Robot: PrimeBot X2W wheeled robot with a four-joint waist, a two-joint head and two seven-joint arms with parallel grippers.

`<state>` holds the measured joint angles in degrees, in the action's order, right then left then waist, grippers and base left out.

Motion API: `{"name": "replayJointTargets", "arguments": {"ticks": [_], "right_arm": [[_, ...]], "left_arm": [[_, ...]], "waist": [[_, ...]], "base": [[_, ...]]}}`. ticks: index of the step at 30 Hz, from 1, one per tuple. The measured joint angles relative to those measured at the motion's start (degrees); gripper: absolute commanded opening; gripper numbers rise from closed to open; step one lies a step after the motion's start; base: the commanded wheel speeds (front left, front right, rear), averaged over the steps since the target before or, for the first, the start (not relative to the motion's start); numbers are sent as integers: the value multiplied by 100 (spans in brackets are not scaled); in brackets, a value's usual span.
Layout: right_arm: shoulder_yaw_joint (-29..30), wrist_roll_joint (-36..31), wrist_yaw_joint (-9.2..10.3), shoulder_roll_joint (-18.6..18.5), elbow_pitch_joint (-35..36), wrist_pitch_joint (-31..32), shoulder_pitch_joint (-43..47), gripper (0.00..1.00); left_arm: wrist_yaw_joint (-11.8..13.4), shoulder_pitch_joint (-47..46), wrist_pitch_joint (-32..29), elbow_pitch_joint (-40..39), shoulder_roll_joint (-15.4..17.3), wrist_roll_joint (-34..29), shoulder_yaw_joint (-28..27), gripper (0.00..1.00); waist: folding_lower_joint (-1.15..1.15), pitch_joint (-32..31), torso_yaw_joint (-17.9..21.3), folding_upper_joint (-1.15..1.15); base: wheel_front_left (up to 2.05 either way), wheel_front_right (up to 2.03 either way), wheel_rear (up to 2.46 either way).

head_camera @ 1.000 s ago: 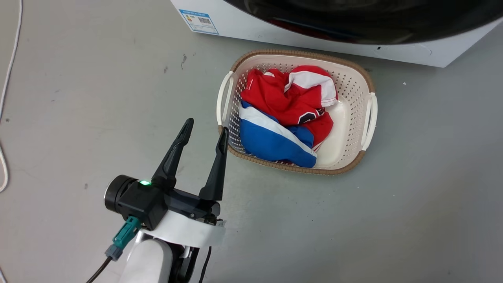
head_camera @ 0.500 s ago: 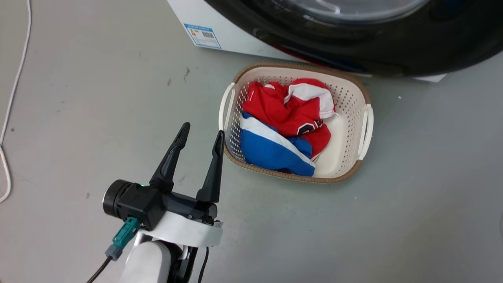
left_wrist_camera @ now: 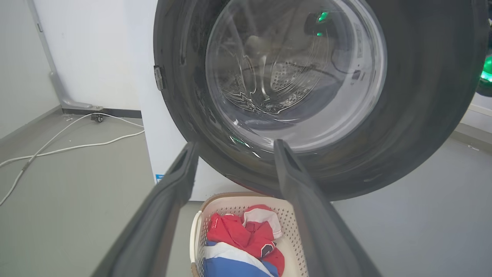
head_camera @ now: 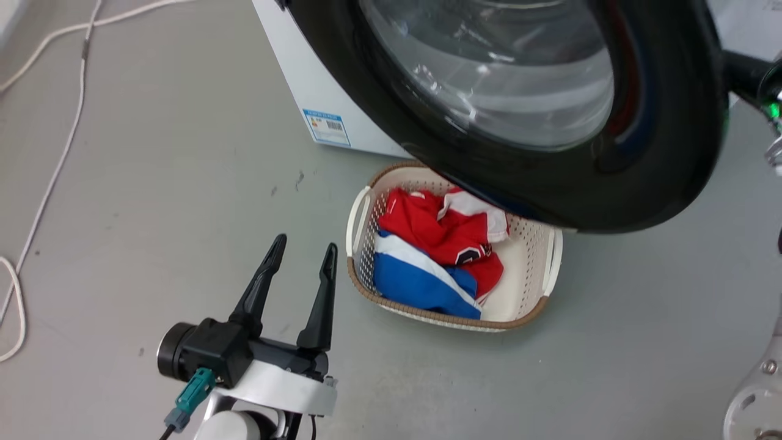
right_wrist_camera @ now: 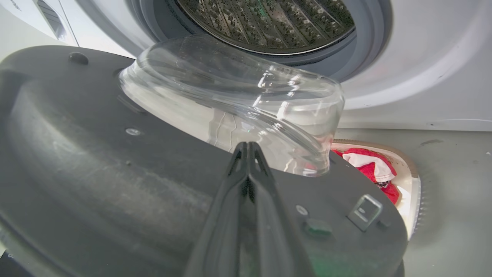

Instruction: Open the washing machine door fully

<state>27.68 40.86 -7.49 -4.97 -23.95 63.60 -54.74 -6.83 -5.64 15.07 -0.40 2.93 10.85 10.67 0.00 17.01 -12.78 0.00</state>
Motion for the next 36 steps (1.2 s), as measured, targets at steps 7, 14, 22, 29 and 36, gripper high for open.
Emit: {"name": "replayJointTargets", "arguments": {"ticks": [7, 14, 22, 29, 36], "right_arm": [[-204, 434, 0, 121, 202, 56, 701, 0], [-433, 975, 1, 168, 525, 52, 1440, 0], [-1241, 1622, 0, 178, 850, -142, 2253, 0], [-2064, 2238, 0, 178, 957, -403, 2685, 0], [-2853, 2683, 0, 180, 1091, -790, 3057, 0]], "left_arm": [[1, 353, 0, 44, 0, -9, -126, 100], [0, 666, 0, 44, 0, -55, -188, 100], [-5, 840, 0, 26, 0, -85, -271, 100], [-20, 934, 0, 33, 0, -111, -300, 100], [-42, 1120, 0, 123, 0, -202, -302, 100]], "waist": [[0, -542, -46, 0], [0, -1000, -195, 0], [1, -1270, -449, 0], [1, -1380, -657, 0], [1, -1509, -925, 0]], "base": [[0, 0, 0], [0, 0, 0], [0, 0, 0], [0, 0, 0], [0, 0, 0]]}}
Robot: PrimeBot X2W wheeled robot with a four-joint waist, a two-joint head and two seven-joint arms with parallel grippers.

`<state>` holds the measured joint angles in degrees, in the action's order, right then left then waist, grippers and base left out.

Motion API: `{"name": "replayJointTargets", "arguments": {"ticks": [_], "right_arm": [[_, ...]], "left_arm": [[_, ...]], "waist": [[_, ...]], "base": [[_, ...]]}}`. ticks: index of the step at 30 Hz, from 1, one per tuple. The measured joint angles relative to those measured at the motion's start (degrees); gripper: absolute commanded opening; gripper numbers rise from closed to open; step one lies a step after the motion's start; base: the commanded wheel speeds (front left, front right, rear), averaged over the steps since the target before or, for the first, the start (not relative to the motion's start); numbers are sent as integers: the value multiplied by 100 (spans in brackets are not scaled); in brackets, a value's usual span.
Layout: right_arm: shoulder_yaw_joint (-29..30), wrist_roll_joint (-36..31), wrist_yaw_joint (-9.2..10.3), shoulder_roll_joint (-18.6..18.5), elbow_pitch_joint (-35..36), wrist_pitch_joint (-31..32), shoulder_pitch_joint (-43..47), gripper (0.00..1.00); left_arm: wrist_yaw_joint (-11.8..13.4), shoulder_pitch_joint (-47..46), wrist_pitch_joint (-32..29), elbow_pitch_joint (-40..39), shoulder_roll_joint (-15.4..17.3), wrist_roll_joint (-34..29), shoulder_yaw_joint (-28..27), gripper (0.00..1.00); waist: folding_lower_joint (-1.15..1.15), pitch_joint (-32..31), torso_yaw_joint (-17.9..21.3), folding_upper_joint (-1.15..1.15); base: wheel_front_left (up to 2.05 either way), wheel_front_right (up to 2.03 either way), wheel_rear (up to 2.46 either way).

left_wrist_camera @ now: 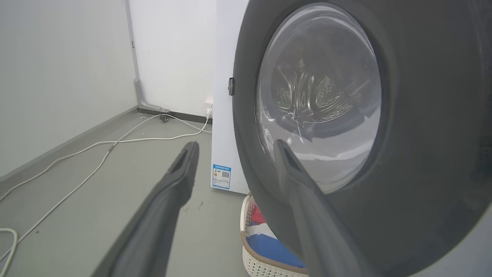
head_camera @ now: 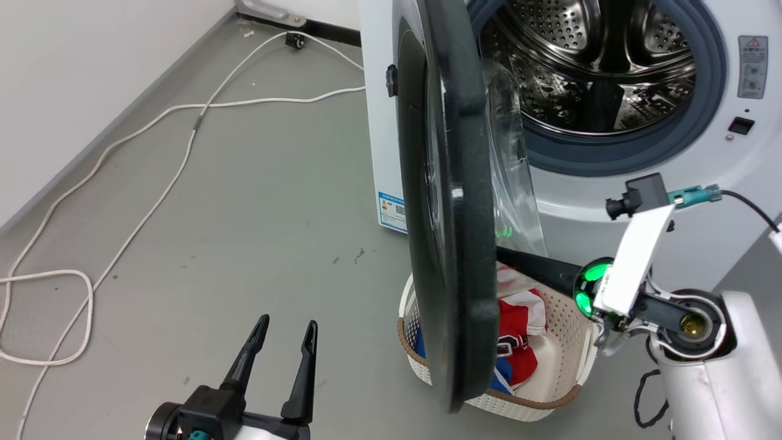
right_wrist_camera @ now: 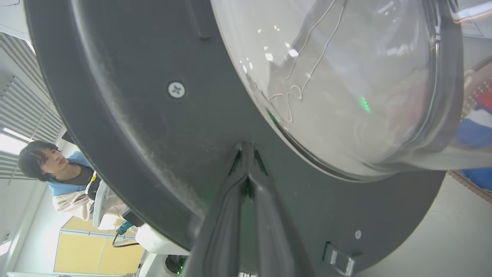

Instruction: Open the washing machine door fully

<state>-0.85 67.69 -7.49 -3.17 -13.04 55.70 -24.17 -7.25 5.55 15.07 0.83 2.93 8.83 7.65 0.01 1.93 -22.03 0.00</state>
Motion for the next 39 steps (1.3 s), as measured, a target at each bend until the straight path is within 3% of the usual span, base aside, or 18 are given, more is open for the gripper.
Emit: {"name": "replayJointTargets", "arguments": {"ticks": [8, 15, 21, 26, 30, 33, 36, 37, 38, 39], "right_arm": [[-445, 96, 0, 5, 15, -267, 117, 0], [-557, -12, 0, 4, 156, -555, 249, 0], [-628, -597, 0, -374, 686, -1310, 336, 0], [-1002, -1396, 0, -1020, 1159, -2512, 566, 0], [-1285, -2371, -1, -1651, 1229, -4001, 756, 0], [-1273, -2944, -1, -1842, 950, -4998, 1020, 0], [-1005, -3300, -1, -1758, 650, -5836, 1243, 0], [-945, -3538, -1, -1753, 541, -6052, 1313, 6], [-873, -3782, -1, -1746, 433, -6271, 1399, 44], [-745, -3946, -1, -1668, 326, -6481, 1485, 100]], "left_arm": [[-15, -7, 0, -9, 0, -51, 37, 100], [-15, 18, 0, -40, 0, -23, -42, 100], [-15, 19, 0, -59, 1, -11, -248, 100], [-16, 11, 0, -81, 0, -9, -361, 100], [-16, 8, 0, -94, 0, -9, -390, 100], [-16, 6, 0, -97, 0, -8, -402, 100], [-16, 11, 0, -118, 1, -1, -425, 100], [-16, 12, 0, -121, 0, 0, -427, 100], [-16, 15, 0, -121, 0, 0, -422, 100], [-16, 21, 0, -120, 0, 0, -426, 100]], "waist": [[0, -7, -158, 0], [0, -60, -71, 0], [0, -99, 146, 0], [0, -132, 346, 0], [-1, -138, 485, 0], [0, -144, 553, 0], [0, -154, 617, 0], [0, -150, 635, 0], [-1, -148, 654, 0], [-1, -150, 671, 0]], "base": [[0, 0, 0], [0, 0, 0], [0, 0, 0], [0, 0, 0], [0, 0, 0], [0, 0, 0], [0, 0, 0], [0, 0, 0], [0, 0, 0], [0, 0, 0]]}}
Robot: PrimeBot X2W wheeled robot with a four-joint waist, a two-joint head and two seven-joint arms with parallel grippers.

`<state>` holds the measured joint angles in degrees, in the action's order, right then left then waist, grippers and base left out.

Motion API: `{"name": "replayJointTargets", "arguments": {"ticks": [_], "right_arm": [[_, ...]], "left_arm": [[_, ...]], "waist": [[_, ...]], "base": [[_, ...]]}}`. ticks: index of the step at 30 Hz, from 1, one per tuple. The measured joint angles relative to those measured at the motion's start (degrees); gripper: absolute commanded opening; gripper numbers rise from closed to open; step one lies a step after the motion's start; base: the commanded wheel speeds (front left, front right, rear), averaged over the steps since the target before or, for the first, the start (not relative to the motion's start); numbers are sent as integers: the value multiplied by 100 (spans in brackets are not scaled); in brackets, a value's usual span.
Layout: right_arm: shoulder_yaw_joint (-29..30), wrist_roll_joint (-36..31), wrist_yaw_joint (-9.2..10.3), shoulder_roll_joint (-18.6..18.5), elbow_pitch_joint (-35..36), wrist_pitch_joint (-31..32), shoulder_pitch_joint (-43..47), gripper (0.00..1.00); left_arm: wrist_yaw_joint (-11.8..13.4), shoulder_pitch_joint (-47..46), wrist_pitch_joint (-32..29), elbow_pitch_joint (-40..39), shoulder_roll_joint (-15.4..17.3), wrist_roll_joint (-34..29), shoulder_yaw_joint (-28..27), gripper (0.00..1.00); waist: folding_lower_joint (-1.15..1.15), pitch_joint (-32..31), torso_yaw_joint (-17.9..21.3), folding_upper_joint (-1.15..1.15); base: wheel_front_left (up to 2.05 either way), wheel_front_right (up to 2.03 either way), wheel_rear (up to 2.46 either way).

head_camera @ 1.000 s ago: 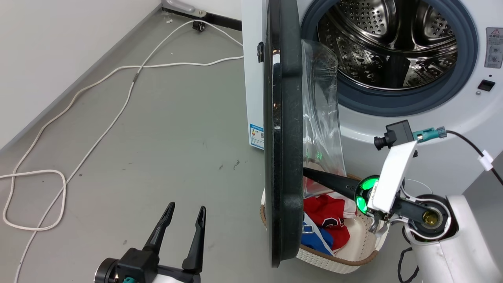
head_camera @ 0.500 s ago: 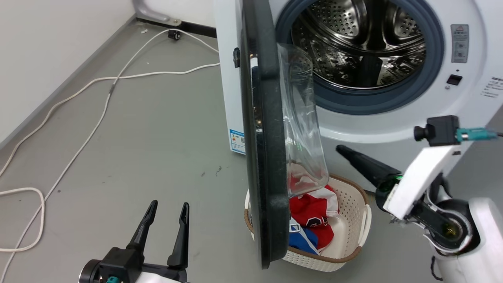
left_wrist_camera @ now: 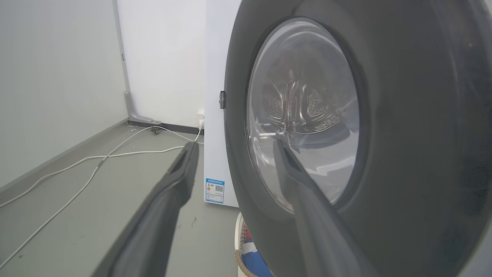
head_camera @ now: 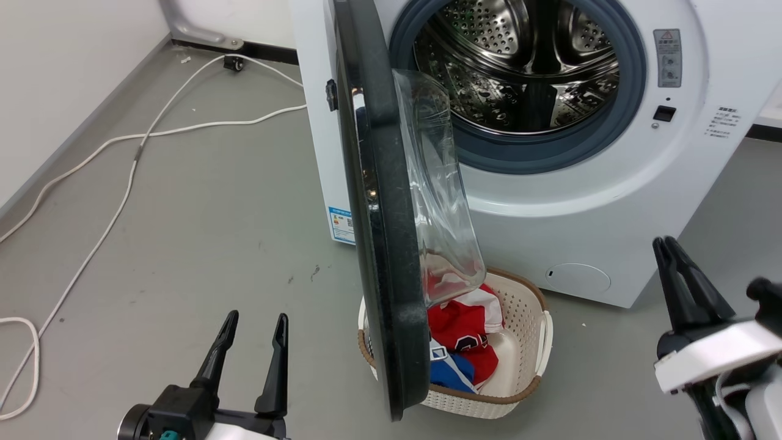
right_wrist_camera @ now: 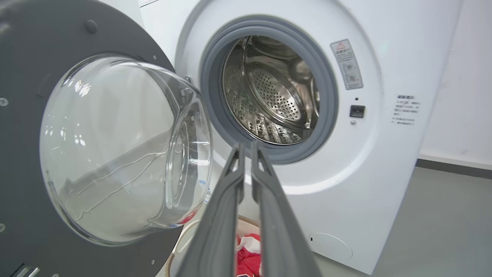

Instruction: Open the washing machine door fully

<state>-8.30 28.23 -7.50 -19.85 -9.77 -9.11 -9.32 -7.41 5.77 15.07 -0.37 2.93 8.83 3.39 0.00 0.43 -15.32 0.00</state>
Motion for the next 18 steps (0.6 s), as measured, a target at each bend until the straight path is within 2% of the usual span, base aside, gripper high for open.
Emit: {"name": "replayJointTargets", "arguments": {"ticks": [4, 8, 13, 18], "right_arm": [[522, -623, 0, 442, -194, -437, 280, 100], [897, -1246, 0, 876, -82, -557, 567, 100], [1270, -1567, -1, 1404, 208, -593, 886, 100], [1439, -1745, 0, 1622, 360, -597, 1107, 100]], "left_arm": [[0, 57, 0, 11, 0, 1, 3, 100], [0, 88, 0, 31, 0, 1, 11, 100], [0, 106, 0, 74, 0, -7, 44, 100], [0, 107, 0, 129, -1, -5, 87, 100]], "waist": [[0, -23, 55, 0], [0, -37, 110, 0], [0, -49, 159, 0], [0, -37, 172, 0]], "base": [[0, 0, 0], [0, 0, 0], [0, 0, 0], [0, 0, 0]]}}
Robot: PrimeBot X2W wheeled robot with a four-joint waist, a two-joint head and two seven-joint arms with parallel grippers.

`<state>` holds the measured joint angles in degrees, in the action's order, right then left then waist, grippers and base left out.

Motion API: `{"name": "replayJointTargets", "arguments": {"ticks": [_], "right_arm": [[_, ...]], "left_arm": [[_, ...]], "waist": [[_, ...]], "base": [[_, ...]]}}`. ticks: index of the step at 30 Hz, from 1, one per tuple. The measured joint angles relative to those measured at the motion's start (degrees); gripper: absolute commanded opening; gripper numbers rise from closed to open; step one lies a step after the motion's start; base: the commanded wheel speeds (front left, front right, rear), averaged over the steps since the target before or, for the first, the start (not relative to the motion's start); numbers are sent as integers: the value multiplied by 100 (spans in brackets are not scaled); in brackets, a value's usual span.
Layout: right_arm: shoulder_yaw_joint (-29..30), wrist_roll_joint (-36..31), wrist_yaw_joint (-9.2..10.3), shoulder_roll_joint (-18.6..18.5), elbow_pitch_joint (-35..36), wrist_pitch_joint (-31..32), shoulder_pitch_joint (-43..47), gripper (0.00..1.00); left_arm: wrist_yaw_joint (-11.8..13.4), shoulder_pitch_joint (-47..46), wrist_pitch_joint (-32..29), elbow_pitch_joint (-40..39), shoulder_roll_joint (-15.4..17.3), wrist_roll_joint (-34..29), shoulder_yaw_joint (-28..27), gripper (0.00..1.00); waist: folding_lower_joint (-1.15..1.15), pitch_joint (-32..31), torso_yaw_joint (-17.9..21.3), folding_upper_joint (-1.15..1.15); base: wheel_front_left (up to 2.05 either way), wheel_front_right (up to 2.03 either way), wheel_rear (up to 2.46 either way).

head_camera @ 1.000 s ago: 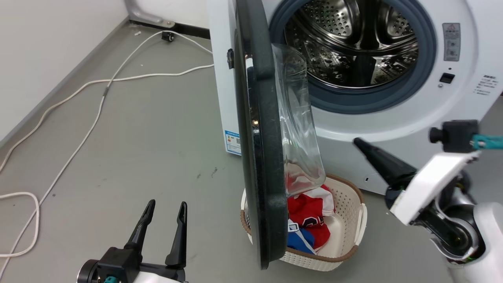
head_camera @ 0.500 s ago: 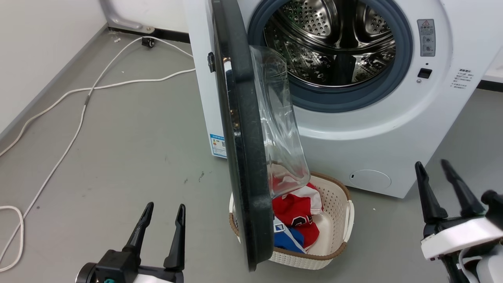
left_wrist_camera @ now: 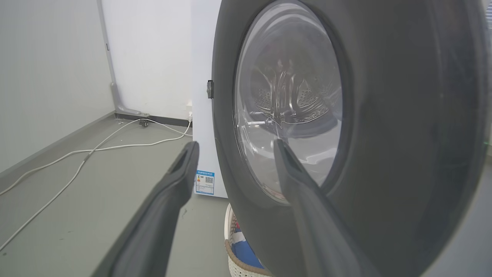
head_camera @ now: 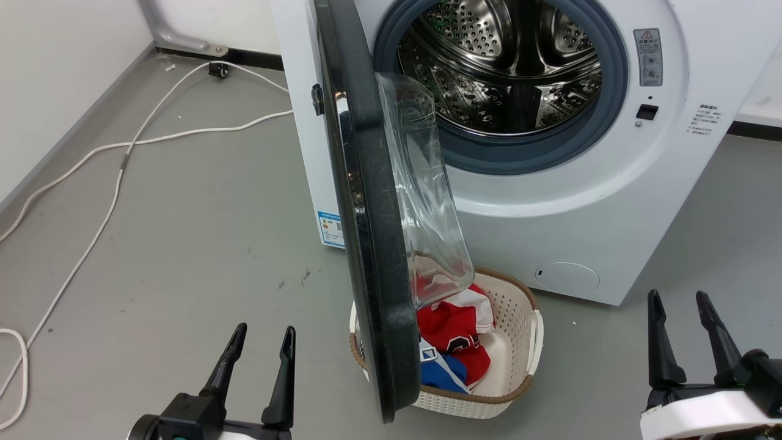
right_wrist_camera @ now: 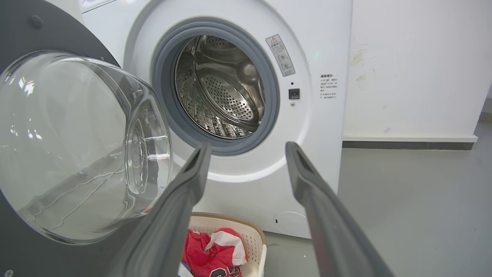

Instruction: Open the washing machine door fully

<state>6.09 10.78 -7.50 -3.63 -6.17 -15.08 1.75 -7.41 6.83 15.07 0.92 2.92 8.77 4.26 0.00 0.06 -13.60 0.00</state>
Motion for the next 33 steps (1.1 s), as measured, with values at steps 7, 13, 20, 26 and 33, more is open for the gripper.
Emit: {"name": "replayJointTargets", "arguments": {"ticks": [7, 13, 20, 26, 33], "right_arm": [[5, -78, 0, 58, -3, 0, 71, 100], [-3, -25, 0, 63, 7, 0, 70, 100], [-5, -23, 0, 64, -46, 0, 67, 100], [-16, -18, 0, 65, -68, -1, 58, 100], [-45, 29, 0, 66, -132, -1, 57, 100]], "left_arm": [[0, 0, 0, 34, 1, -2, 93, 100], [0, 0, 0, 34, 1, -2, 126, 100], [-1, -2, 0, 9, 1, -2, 141, 100], [0, -4, 0, 8, 1, -19, 132, 100], [-1, -8, 0, 7, 1, -23, 167, 0]], "waist": [[0, -5, 3, 0], [0, -5, -15, 0], [0, 23, -29, 0], [0, 43, -17, 0], [0, 39, -16, 0]], "base": [[0, 0, 0], [0, 0, 0], [0, 0, 0], [0, 0, 0], [0, 0, 0]]}}
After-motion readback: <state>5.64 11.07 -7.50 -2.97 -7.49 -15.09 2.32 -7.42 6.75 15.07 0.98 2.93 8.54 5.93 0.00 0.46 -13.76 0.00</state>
